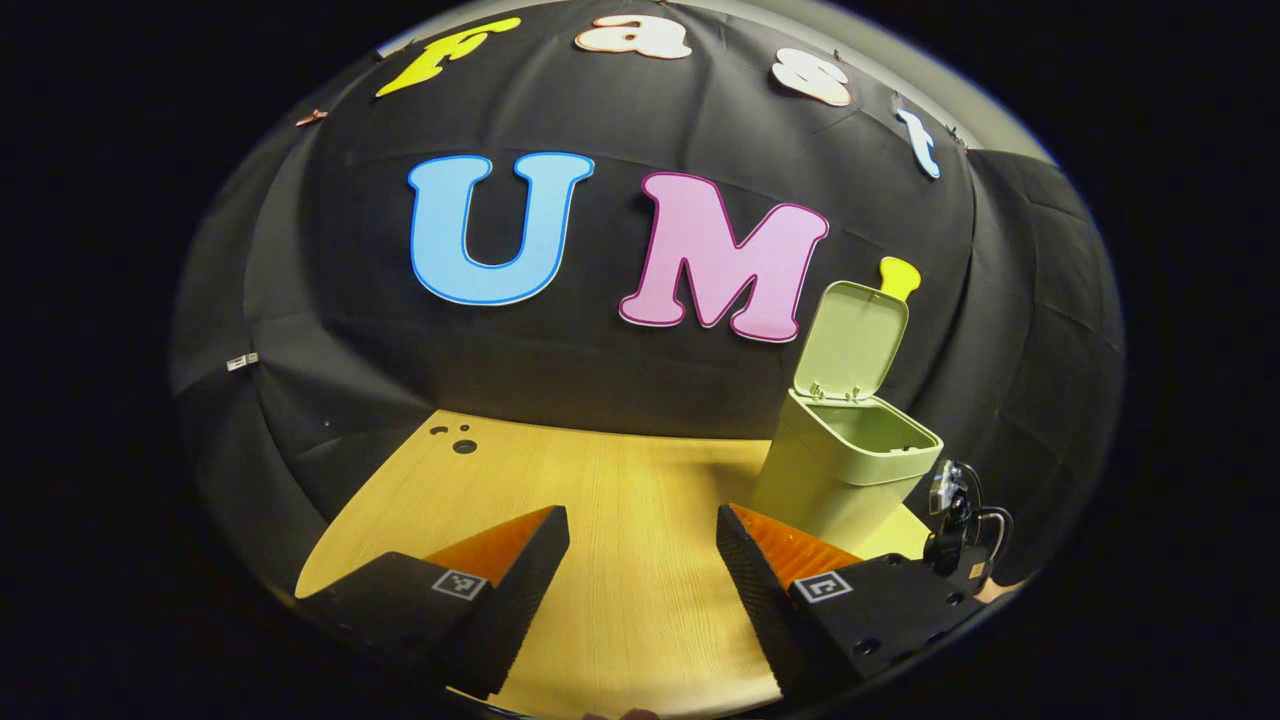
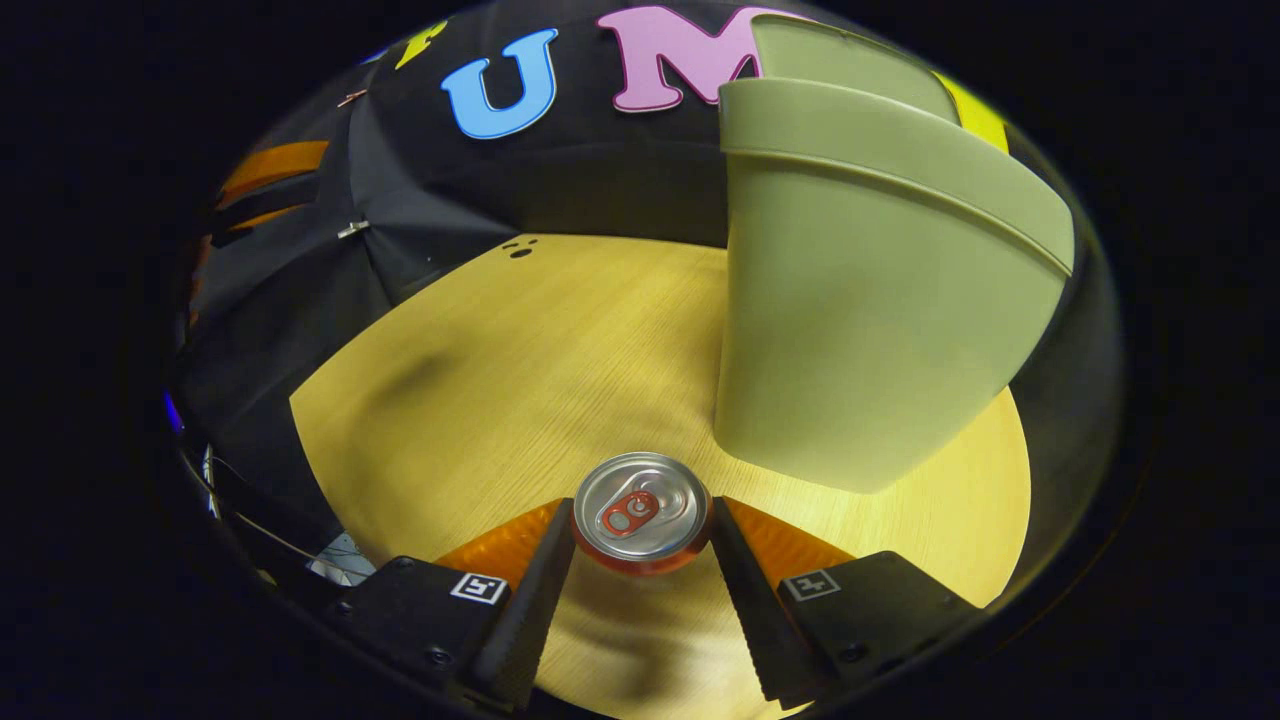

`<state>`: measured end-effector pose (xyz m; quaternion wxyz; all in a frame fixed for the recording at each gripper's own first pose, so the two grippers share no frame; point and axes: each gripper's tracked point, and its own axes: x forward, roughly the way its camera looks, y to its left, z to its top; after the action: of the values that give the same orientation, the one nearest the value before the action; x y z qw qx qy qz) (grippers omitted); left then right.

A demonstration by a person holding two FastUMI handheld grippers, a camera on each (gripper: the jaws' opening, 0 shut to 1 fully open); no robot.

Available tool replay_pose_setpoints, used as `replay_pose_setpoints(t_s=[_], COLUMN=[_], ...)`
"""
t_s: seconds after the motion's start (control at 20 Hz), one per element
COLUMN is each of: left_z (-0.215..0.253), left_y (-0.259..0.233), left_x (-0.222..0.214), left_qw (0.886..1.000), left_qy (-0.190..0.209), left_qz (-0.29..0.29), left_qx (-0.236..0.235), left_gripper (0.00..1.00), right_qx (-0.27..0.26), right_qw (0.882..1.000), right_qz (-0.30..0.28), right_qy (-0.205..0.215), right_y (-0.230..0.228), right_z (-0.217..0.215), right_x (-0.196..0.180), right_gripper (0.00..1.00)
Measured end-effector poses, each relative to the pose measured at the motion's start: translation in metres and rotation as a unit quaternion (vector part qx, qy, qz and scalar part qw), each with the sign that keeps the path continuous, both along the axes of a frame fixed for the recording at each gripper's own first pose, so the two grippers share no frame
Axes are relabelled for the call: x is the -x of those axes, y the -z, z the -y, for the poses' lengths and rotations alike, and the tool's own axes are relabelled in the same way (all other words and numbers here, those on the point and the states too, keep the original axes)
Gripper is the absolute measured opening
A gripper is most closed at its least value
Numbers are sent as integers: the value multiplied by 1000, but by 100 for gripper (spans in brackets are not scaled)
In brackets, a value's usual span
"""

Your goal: Press the lid of the desktop garbage bin to open it, pick up the crumpled paper on the desktop and throw it into the bin, then pick up the pop can on the desktop and drop it into the bin, and finally close the garbage bin lid.

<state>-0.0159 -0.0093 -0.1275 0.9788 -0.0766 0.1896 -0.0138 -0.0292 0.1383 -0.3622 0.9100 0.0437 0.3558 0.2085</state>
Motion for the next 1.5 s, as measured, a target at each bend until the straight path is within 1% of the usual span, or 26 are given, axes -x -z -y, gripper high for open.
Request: replay_pose_setpoints(t_s=[0.15,0.4,0.55,0.75,0.85,0.95,1.05,1.2,1.5], left_z=[4,12,17,23,26,27,29,27,22], left_y=[1,4,2,1,0,0,-1,-2,-3], left_x=[-3,-8,-14,-18,-19,-18,-16,-14,-11], left_qw=[1000,1000,1000,999,999,999,999,999,999], left_qy=[4,17,23,34,38,41,43,44,38], left_qz=[-1,-2,0,1,2,1,1,3,3], left_qx=[4,12,16,13,14,16,15,13,12], left_gripper=[95,95,95,95,95,95,95,95,95], right_qx=[-11,-27,-54,-109,-135,-147,-147,-140,-100], right_qw=[1000,996,992,980,973,965,959,954,950], right_qz=[25,83,113,150,168,188,206,228,255], right_qy=[7,6,24,65,87,108,124,137,149], right_y=[-32,-105,-150,-210,-231,-251,-264,-279,-288], right_z=[6,19,27,40,48,63,79,97,122], right_x=[-3,-13,-22,-33,-45,-56,-65,-82,-128], right_gripper=[84,84,84,84,83,83,84,84,83])
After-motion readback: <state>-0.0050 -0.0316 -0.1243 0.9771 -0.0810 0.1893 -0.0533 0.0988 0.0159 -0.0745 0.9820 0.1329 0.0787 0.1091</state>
